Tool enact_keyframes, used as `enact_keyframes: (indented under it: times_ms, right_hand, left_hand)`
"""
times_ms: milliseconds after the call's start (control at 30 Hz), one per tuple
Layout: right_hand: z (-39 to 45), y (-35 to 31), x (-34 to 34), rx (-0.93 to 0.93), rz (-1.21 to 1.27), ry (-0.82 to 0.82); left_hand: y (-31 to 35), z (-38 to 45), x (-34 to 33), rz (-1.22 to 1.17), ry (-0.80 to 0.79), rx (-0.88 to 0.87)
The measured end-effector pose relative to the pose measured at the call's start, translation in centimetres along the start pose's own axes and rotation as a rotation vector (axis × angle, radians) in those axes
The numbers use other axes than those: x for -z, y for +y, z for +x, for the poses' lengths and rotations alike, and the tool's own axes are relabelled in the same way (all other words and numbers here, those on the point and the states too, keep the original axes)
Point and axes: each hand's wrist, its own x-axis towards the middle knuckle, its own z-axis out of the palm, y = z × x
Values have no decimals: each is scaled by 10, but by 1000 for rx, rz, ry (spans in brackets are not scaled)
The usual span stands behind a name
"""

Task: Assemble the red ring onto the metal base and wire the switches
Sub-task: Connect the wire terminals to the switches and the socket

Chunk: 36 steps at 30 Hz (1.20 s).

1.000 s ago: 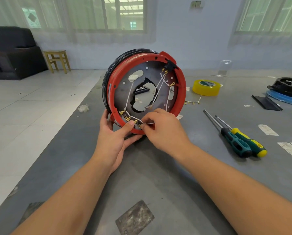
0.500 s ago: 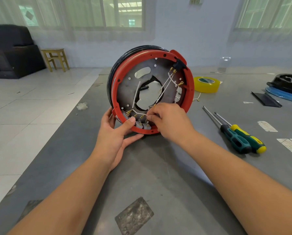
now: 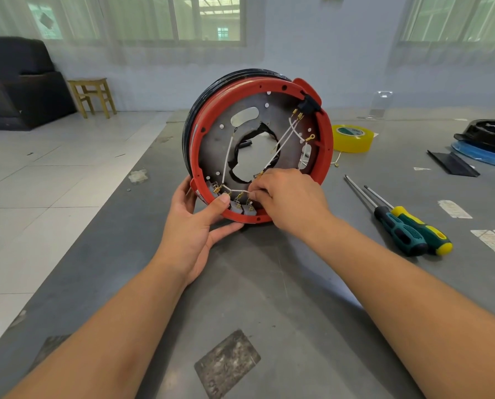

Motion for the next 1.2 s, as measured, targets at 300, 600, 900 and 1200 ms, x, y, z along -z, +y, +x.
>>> enact_keyframes:
  times_ms: [300, 600, 900, 1200]
  right_hand:
    - [1, -1, -5, 11, -68, 38]
    - [2, -2, -2, -23, -60, 7]
    - [2, -5, -5, -23, -66, 2]
    - [2, -6, 2, -13, -2, -31]
  left_hand:
    - [1, -2, -1, -5, 0, 0]
    - [1, -3, -4, -4, 7, -17]
    - [0, -2, -2, -9, 7, -11]
    - [-1, 0, 1, -11, 3, -4]
